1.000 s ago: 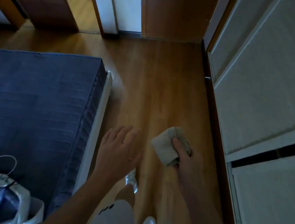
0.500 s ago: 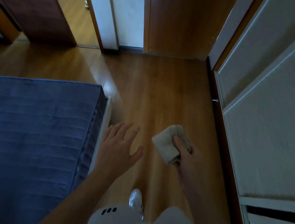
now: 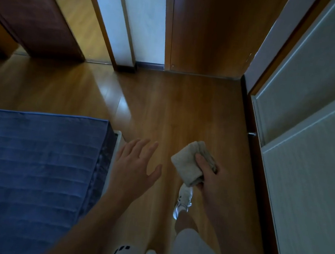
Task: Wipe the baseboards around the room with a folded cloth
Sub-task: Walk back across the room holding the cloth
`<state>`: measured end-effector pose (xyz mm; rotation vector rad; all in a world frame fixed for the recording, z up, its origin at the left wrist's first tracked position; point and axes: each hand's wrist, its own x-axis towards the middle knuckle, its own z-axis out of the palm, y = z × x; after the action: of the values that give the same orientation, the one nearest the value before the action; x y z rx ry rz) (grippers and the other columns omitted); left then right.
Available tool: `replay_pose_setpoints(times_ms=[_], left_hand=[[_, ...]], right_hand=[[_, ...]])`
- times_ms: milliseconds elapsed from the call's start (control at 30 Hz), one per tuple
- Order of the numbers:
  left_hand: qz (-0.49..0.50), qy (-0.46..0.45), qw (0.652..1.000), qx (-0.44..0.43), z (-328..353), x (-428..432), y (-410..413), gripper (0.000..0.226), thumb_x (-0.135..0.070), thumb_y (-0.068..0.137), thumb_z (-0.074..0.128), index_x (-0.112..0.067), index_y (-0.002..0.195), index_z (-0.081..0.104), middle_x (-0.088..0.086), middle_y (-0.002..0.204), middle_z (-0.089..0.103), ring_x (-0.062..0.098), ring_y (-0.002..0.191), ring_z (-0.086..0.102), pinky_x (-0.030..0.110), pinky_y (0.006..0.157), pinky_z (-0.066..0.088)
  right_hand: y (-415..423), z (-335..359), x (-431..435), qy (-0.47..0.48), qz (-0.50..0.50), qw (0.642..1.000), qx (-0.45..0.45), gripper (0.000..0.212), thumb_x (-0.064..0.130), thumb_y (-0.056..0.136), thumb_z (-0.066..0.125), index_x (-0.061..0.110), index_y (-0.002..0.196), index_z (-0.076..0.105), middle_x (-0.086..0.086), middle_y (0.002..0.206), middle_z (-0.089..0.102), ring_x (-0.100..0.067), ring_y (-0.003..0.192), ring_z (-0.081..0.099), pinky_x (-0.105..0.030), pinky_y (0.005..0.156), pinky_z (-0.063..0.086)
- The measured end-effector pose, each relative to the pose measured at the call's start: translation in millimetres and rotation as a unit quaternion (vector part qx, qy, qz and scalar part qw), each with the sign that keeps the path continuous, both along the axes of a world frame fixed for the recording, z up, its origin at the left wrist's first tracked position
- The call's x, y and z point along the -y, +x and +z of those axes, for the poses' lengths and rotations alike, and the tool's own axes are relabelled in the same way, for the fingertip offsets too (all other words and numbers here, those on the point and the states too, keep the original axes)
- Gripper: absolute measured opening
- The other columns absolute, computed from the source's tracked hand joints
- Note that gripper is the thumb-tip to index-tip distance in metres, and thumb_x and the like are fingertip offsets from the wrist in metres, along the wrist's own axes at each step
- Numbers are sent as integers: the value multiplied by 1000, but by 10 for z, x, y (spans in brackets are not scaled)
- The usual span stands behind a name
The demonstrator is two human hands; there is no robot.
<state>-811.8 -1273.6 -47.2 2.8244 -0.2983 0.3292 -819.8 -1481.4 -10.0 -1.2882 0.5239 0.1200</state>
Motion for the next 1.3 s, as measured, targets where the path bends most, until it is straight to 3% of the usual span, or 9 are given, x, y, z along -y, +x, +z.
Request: replay_pose_setpoints(times_ms=[67, 167, 300, 467, 633, 733, 1033, 1167, 1300], left_hand=[[8, 9, 1000, 5, -12, 72, 411, 57, -52, 90, 54, -20, 137, 60, 4, 137, 60, 26, 128, 53, 45, 107, 41], [25, 17, 1000, 7, 22, 216, 1031, 58, -52, 89, 54, -19, 136, 61, 4, 135, 61, 25, 126, 52, 44, 105, 42], [53, 15, 998, 4, 124, 403, 1789, 58, -52, 88, 55, -19, 135, 61, 4, 135, 61, 26, 125, 53, 47, 102, 46], [70, 16, 997, 0, 169, 501, 2528, 58, -53, 89, 53, -20, 136, 61, 4, 136, 61, 26, 126, 53, 48, 102, 47], [103, 16, 994, -16, 160, 475, 3049, 58, -55, 88, 53, -22, 135, 62, 2, 137, 60, 25, 127, 53, 47, 102, 46], [115, 16, 993, -21, 112, 345, 3367, 57, -54, 88, 55, -23, 135, 62, 1, 137, 60, 24, 127, 53, 47, 101, 47], [157, 19, 986, -43, -13, -362, 4690, 60, -59, 89, 49, -26, 139, 55, 0, 141, 56, 23, 131, 49, 49, 99, 48], [177, -2, 982, -66, 7, -802, 5346, 63, -60, 88, 46, -28, 141, 55, -1, 142, 55, 22, 133, 48, 51, 99, 48], [196, 13, 978, -70, 5, -1305, 5869, 64, -61, 89, 44, -27, 142, 54, 0, 143, 54, 22, 131, 48, 49, 101, 48]], right_hand=[[428, -21, 70, 17, 2, 1000, 0, 39, 30, 84, 73, 6, 114, 70, -10, 106, 75, -24, 102, 72, -40, 89, 57], [1145, -24, 232, 11, 14, 1000, 3, 35, 30, 85, 73, 11, 114, 71, -6, 107, 75, -21, 102, 72, -46, 93, 56], [2028, 65, 441, 22, 38, 999, 16, 45, 39, 75, 74, 15, 114, 70, -2, 107, 76, -19, 101, 72, -39, 85, 58], [2903, 114, 534, 25, 57, 998, 25, 22, 25, 87, 71, 19, 108, 71, -1, 104, 76, -18, 99, 72, -37, 82, 59], [3518, 61, 454, 11, 82, 997, 4, 20, 26, 88, 72, 19, 107, 72, -2, 104, 76, -19, 99, 72, -43, 88, 58], [3887, 16, 308, 12, 90, 996, -3, 22, 23, 89, 71, 15, 110, 71, -4, 104, 76, -20, 100, 72, -44, 89, 58], [5327, -13, -468, -18, 140, 990, 13, 19, 26, 88, 72, 20, 106, 71, 4, 100, 77, -12, 95, 73, -27, 77, 59], [6097, -3, -944, -23, 150, 988, 9, 22, 28, 88, 73, 21, 108, 72, 3, 102, 76, -15, 98, 72, -42, 87, 58], [6779, 11, -1479, -35, 178, 983, 12, 14, 28, 85, 74, 24, 98, 74, 2, 99, 77, -18, 96, 73, -48, 89, 58]])
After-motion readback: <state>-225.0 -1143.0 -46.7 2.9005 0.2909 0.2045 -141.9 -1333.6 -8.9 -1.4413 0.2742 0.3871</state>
